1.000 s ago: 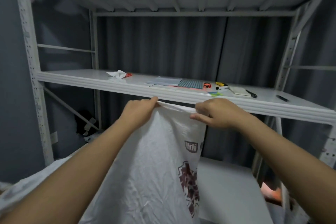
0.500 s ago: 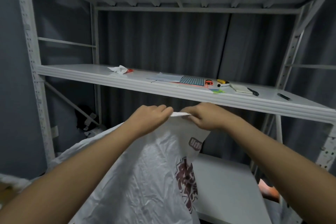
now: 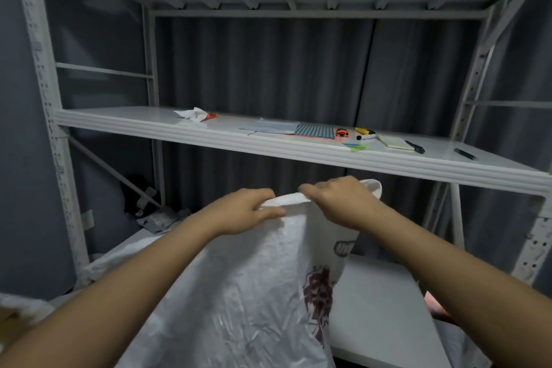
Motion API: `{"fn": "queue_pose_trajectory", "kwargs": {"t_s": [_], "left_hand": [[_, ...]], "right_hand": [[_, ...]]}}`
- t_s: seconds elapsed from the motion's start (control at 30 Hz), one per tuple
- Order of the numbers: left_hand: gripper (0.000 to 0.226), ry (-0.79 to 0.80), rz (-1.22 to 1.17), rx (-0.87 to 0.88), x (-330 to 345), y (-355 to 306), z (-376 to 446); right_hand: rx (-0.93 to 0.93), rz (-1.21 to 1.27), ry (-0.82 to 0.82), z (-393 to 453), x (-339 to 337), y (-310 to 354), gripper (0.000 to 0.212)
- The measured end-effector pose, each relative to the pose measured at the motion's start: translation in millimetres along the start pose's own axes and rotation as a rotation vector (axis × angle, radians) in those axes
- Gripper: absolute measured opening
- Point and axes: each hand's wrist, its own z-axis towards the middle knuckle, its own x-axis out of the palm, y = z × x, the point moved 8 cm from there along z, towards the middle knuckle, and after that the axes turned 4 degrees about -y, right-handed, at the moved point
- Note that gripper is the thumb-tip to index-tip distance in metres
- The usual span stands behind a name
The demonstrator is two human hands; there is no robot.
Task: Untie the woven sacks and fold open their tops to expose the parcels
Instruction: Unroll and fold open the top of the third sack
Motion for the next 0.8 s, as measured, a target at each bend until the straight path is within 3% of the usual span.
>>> {"fn": "queue_pose_trajectory", "kwargs": {"t_s": [0.03, 0.07, 0.13, 0.2, 0.27, 0.33, 0.4, 0.43, 0.53, 0.6, 0.7, 0.73, 0.8], "left_hand": [[0.021, 0.033, -0.075, -0.023, 2.2, 0.5, -2.0], [0.02, 0.028, 0.02, 0.012, 0.9, -3.1, -2.2], [0.011, -0.041, 0.46, 0.07, -0.3, -7.9, -2.3], [0.02, -0.086, 0.729, 0.123, 5.3, -12.3, -4.5], [0.026, -0.062, 0.641, 0.121, 7.8, -10.8, -7.7], [0.036, 0.046, 0.226, 0.001, 9.2, 0.1, -11.9], [0.037, 0.081, 0.0, -0.054, 8.8, 6.1, -12.7], [0.036, 0.057, 0.076, -0.025, 5.9, 3.7, -11.9], [0.031, -0.151, 0.627, 0.171, -1.2, -15.6, -16.2], [0.04, -0.241, 0.665, 0.267, 0.4, -21.6, -21.6], [0.042, 0.035, 0.264, 0.004, 9.6, 14.8, -23.5], [0.039, 0.09, 0.195, -0.032, 15.8, 21.8, -23.9], [0.025, 0.045, 0.382, 0.028, 16.0, 13.4, -24.7]], "right_hand": [[-0.008, 0.029, -0.007, -1.2, 0.8, 0.9, 0.035], [-0.014, 0.166, 0.022, -1.2, 4.1, 1.3, 0.036], [0.007, 0.624, 0.162, -4.7, 9.4, 7.1, 0.036], [0.018, 0.832, 0.155, -5.6, 8.5, 12.9, 0.021], [-0.046, 0.488, 0.038, -6.4, 2.4, 15.4, 0.015], [-0.073, 0.106, -0.038, -9.0, 2.1, 19.8, 0.032], [-0.051, 0.158, -0.041, -11.4, 3.2, 18.9, 0.047], [-0.025, 0.305, -0.004, -11.6, 3.2, 18.7, 0.048], [0.022, 0.78, 0.137, -5.5, 9.5, 27.9, 0.028], [-0.036, 0.673, 0.108, -2.5, 9.7, 37.0, 0.021], [-0.133, 0.148, -0.08, -4.5, 4.0, 42.3, 0.015], [-0.131, 0.137, -0.129, -7.3, 1.6, 39.9, 0.017], [-0.069, 0.338, -0.089, -8.0, 0.6, 35.6, 0.022]]}}
